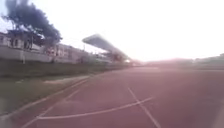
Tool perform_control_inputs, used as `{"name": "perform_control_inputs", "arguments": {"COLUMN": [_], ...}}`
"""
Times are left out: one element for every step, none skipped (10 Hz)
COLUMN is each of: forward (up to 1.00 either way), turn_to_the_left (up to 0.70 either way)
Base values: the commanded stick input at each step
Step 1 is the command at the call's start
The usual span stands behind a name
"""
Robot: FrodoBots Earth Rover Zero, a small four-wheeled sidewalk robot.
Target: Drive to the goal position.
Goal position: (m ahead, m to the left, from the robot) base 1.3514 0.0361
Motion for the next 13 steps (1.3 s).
{"name": "perform_control_inputs", "arguments": {"forward": [0.7, 0.7, 0.7, 0.7, 0.7, 0.7, 0.7, 0.7, 0.7, 0.7, 0.7, 0.7, 0.7], "turn_to_the_left": [0.0, 0.0, 0.0, 0.0, 0.0, 0.0, 0.0, 0.0, 0.0, 0.0, 0.0, 0.0, 0.0]}}
